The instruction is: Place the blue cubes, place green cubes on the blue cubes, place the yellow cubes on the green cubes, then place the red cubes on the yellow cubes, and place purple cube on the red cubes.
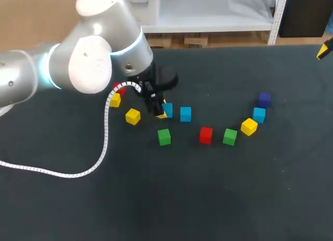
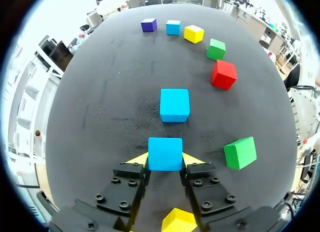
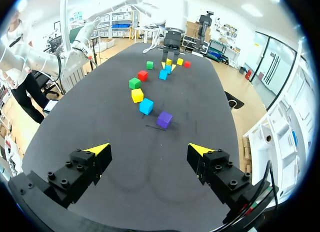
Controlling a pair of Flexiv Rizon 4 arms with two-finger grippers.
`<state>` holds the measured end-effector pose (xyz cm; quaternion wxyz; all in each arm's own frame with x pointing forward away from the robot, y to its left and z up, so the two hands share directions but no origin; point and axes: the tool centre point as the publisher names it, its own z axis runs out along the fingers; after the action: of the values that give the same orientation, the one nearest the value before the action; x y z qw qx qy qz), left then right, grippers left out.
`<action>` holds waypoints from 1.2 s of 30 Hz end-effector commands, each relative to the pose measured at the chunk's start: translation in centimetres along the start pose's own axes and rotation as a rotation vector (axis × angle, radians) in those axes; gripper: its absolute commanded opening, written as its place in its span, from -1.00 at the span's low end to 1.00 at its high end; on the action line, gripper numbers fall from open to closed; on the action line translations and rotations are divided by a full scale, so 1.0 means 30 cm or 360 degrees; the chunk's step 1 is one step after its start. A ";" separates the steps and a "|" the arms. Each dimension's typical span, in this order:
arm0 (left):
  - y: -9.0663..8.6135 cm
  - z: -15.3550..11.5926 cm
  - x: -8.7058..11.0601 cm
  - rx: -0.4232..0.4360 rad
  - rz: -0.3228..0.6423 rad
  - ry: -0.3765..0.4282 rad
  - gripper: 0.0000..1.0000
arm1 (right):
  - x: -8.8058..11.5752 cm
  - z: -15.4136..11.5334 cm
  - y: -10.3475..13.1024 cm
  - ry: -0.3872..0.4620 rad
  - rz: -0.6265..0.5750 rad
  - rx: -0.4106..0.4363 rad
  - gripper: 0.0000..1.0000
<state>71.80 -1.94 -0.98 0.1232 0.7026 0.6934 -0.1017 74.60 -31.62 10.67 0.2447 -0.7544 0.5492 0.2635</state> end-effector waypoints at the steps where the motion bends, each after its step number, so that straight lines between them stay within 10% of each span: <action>1: -0.007 0.006 0.000 0.0001 -0.0006 0.0002 -1.00 | -0.001 0.001 0.001 0.0000 -0.0001 0.0001 1.00; 36: -0.033 0.025 -0.019 -0.0005 -0.0022 0.0020 -1.00 | -0.001 0.001 0.001 0.0000 -0.0001 0.0001 1.00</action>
<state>70.88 -2.70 -1.53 0.1193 0.6985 0.6987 -0.0983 74.60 -31.62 10.67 0.2447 -0.7544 0.5492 0.2635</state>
